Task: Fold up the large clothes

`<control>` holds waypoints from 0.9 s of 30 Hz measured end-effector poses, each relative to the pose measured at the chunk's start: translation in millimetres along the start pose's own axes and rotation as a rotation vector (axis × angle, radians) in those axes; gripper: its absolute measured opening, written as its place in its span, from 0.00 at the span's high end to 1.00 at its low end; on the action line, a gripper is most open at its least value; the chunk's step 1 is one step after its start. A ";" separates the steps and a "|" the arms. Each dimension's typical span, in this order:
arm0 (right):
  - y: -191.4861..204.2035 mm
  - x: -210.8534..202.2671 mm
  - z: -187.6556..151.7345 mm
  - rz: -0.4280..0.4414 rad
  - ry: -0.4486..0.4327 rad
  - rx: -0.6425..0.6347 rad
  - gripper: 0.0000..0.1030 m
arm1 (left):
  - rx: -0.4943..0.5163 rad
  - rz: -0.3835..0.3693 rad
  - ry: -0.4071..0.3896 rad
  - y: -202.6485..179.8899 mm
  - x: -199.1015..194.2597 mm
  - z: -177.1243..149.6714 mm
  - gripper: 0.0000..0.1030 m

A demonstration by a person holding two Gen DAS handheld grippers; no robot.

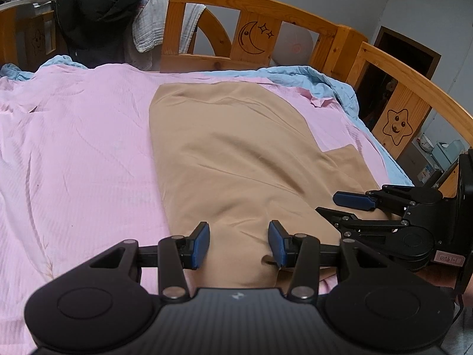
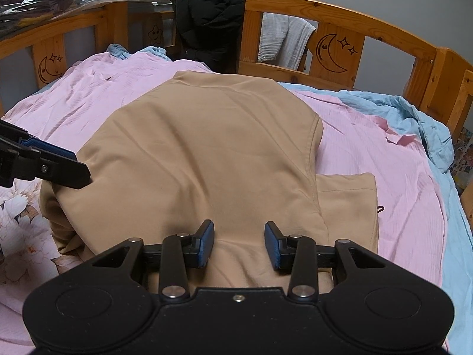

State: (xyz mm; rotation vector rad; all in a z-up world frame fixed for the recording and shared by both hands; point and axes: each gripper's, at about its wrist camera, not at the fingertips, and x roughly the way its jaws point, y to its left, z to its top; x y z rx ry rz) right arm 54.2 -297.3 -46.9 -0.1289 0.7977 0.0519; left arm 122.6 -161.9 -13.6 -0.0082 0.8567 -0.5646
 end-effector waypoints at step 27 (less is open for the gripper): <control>-90.2 -33.5 -1.8 -0.082 -0.030 0.402 0.49 | -0.031 -0.004 0.011 5.4 2.3 3.3 0.47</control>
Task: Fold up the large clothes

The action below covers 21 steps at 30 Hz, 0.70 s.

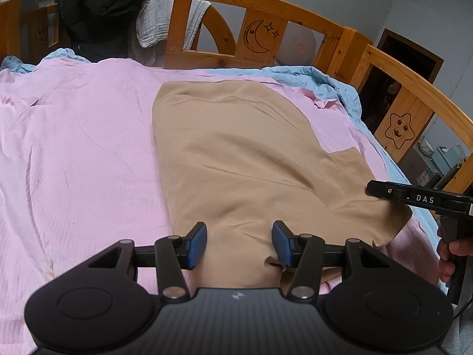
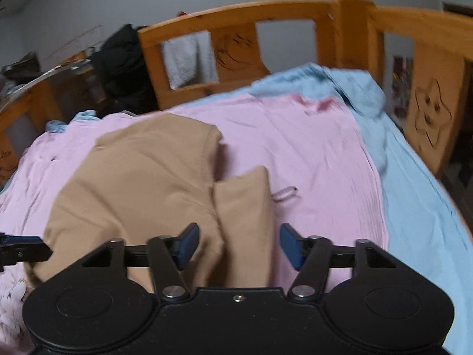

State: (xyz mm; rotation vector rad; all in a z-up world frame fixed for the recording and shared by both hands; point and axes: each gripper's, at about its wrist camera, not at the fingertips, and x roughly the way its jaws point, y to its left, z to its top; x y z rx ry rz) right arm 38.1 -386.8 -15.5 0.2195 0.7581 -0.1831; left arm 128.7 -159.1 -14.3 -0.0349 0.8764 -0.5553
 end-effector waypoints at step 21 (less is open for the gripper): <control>31.1 -23.4 -7.4 0.156 -0.215 -0.287 0.91 | -0.014 -0.017 0.008 5.8 2.4 2.8 0.45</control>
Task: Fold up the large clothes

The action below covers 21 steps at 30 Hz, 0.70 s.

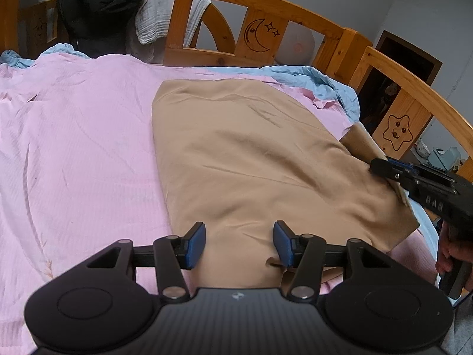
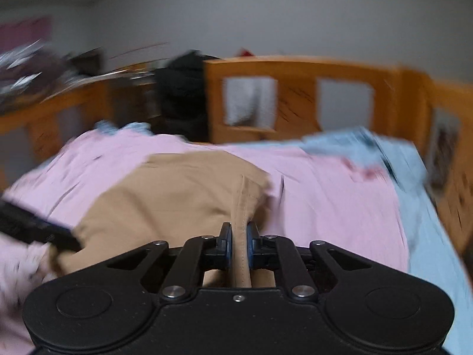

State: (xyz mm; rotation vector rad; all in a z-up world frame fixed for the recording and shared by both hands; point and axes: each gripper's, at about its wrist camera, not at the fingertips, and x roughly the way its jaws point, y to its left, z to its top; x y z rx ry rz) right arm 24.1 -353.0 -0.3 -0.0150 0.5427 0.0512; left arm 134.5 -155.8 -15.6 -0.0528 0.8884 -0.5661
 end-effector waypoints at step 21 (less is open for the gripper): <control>-91.7 10.7 -26.4 -0.009 0.209 0.613 0.29 | 0.012 -0.072 0.056 12.8 2.1 17.9 0.31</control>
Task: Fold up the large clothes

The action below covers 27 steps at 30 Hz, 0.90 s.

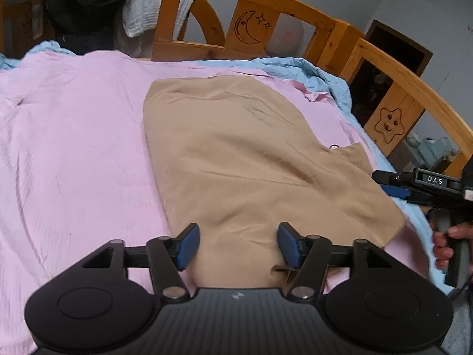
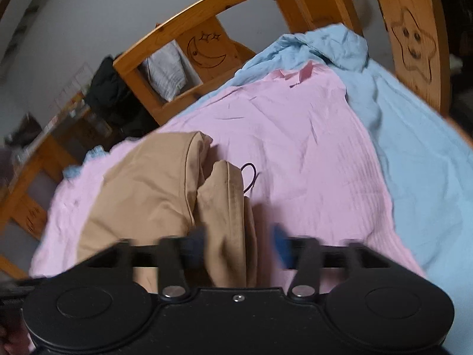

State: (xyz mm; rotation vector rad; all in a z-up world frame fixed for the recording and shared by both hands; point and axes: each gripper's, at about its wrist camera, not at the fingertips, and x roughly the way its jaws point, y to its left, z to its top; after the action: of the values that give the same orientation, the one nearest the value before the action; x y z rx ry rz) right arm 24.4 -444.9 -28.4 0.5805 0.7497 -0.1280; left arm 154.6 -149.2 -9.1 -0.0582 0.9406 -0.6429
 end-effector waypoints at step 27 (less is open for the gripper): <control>86.6 26.5 -39.3 0.105 -0.020 -0.577 0.36 | -0.225 -0.114 0.115 84.5 71.9 53.1 0.08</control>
State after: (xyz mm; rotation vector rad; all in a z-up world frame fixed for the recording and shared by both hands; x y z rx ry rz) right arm 47.0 -348.8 -30.2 0.0670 0.6941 0.1772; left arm 266.6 -131.1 -56.7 -0.2786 1.1241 -0.6483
